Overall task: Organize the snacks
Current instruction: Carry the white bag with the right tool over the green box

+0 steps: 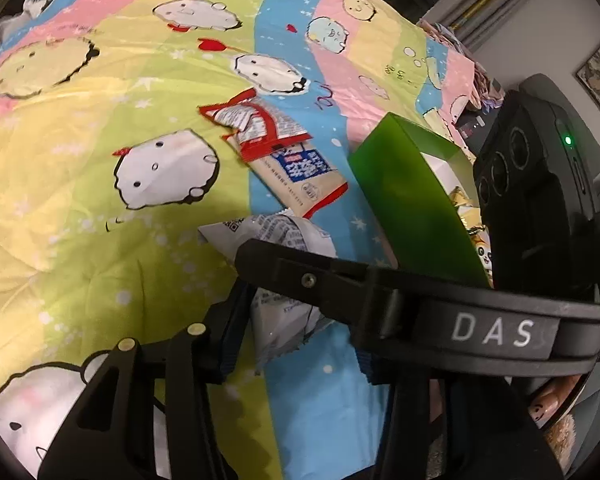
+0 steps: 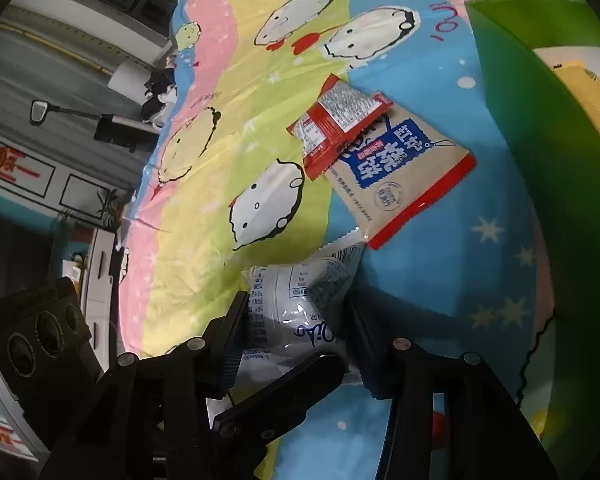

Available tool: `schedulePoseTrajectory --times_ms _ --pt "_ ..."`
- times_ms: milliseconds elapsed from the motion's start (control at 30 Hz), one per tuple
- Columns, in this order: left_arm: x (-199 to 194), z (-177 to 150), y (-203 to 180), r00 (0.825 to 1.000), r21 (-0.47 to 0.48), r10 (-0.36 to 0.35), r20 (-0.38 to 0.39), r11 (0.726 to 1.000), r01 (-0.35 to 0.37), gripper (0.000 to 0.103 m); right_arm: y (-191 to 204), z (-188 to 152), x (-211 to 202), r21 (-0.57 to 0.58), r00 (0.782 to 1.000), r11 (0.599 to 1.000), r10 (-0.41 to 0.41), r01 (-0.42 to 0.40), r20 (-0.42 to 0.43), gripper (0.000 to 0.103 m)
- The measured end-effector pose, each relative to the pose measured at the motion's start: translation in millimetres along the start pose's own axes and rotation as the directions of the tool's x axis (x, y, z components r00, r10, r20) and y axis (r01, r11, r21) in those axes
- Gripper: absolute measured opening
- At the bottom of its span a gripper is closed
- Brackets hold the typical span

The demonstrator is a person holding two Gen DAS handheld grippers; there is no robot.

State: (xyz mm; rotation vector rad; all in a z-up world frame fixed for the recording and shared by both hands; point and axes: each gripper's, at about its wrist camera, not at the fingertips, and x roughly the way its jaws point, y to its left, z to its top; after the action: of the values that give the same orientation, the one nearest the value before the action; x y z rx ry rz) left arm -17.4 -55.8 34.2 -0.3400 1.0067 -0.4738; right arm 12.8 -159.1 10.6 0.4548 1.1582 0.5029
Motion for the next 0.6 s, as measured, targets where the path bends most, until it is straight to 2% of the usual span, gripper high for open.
schedulePoseTrajectory --times_ms 200,333,467,600 --pt "-18.5 4.7 -21.6 0.998 0.061 0.003 0.060 0.998 -0.006 0.044 8.9 -1.8 -28.5 -0.039 0.998 0.999 0.016 -0.014 0.066 0.049" --pt "-35.2 8.9 -46.0 0.993 0.128 -0.010 0.118 0.992 -0.006 0.043 19.2 -4.8 -61.3 -0.072 0.989 0.997 0.027 -0.017 0.147 0.049" --pt "-48.8 13.1 -77.7 0.985 0.206 -0.037 0.169 0.979 0.001 0.043 23.1 -10.7 -99.7 -0.091 0.970 0.996 0.039 -0.017 0.240 0.049" --pt "-53.2 14.7 -104.4 0.979 0.276 -0.071 0.189 0.961 0.016 0.043 15.4 -14.4 -133.0 -0.088 0.947 0.996 0.039 -0.012 0.320 0.049"
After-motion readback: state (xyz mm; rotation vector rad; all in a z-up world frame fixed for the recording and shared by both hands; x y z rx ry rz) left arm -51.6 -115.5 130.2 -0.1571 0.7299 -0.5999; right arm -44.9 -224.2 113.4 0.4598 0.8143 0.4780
